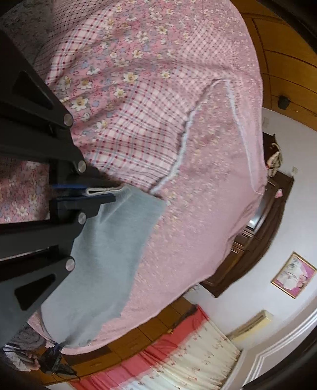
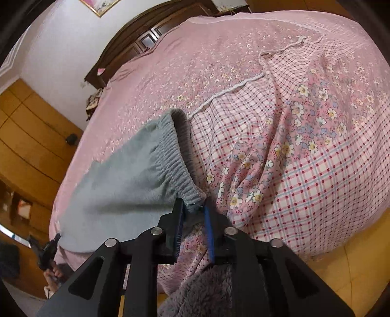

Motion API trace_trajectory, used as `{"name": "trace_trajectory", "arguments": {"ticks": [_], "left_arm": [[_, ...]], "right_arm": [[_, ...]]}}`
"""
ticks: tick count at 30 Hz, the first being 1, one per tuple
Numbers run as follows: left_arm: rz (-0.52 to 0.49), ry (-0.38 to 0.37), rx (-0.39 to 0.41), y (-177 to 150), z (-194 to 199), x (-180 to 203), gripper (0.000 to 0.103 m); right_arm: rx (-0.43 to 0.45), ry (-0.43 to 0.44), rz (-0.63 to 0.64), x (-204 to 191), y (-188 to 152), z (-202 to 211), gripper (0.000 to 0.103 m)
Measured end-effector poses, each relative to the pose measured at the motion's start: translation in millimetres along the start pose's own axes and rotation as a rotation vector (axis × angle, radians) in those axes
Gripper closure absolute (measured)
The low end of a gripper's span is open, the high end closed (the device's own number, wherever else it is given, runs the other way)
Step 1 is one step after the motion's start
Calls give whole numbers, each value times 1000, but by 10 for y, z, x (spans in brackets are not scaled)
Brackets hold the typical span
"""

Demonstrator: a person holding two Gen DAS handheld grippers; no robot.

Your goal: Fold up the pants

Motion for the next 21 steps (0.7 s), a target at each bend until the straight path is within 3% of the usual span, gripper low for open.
{"name": "trace_trajectory", "arguments": {"ticks": [2,4,7,10,12,14,17,21], "left_arm": [[12,3,-12,-1,-25,-10,98],[22,7,-16,-11,-41,-36,91],[69,-27,-25,1,-16,-96,87],[67,-22,6,72,109,-135,74],[29,0,30,147,213,-99,61],[-37,18,52,255,309,37,56],[-143,25,55,393,362,351,45],[-339,-14,45,459,272,1052,39]], "right_arm": [[-19,5,-8,-23,18,-74,78],[-29,20,-15,-23,3,-99,77],[-42,39,-23,25,-51,-57,74],[-59,39,-21,50,-115,29,74],[-63,17,-3,43,-127,98,74],[-63,-25,39,5,-129,212,74],[9,-93,123,-217,-12,407,74],[81,-29,268,-801,232,498,72]]}}
Point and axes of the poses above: each gripper's, at about its wrist camera, not at the fingertips, and z roughly against the way its jaws point, x to its right, y to its top, the point moved 6 cm from there along -z, roughly the way its jaws point, and after that the axes turned 2 degrees about -x, right-handed, at the moved point
